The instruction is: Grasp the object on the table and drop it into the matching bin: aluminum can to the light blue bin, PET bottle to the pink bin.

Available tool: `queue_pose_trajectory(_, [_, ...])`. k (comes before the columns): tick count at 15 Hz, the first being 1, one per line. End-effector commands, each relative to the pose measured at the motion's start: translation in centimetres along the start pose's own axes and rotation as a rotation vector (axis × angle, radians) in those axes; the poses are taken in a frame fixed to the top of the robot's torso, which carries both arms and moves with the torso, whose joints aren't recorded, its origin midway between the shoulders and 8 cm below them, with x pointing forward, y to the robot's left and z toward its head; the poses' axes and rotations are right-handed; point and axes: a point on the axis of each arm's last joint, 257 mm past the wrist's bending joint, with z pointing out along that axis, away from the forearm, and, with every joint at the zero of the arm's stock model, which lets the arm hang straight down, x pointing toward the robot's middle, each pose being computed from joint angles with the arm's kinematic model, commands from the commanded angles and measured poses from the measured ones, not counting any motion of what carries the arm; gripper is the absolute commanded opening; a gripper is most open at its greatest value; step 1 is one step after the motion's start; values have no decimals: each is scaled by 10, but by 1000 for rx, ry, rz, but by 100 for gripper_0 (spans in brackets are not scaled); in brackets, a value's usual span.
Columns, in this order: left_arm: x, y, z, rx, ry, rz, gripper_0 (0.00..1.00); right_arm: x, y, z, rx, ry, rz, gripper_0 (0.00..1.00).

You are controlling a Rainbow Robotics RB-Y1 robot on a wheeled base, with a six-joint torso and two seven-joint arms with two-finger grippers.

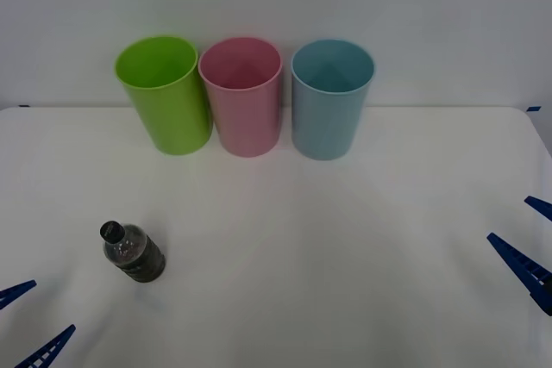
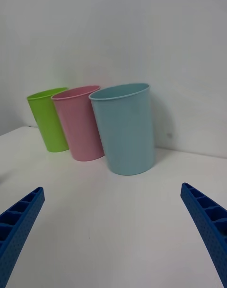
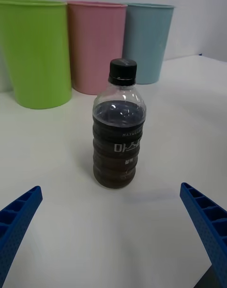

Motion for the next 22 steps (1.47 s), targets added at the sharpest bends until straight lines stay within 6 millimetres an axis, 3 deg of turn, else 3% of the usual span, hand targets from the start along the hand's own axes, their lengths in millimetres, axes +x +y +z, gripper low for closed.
queue_pose_trajectory(1, [7, 2, 11, -9, 1, -16, 100, 0, 0, 0, 0, 0, 0, 100])
queue_pose_trajectory(15, [21, -1, 91, 68, -46, -47, 100, 0, 0, 0, 0, 0, 0, 100])
queue_pose_trajectory(22, [20, -15, 127, 81, -76, -37, 100, 0, 0, 0, 0, 0, 0, 100])
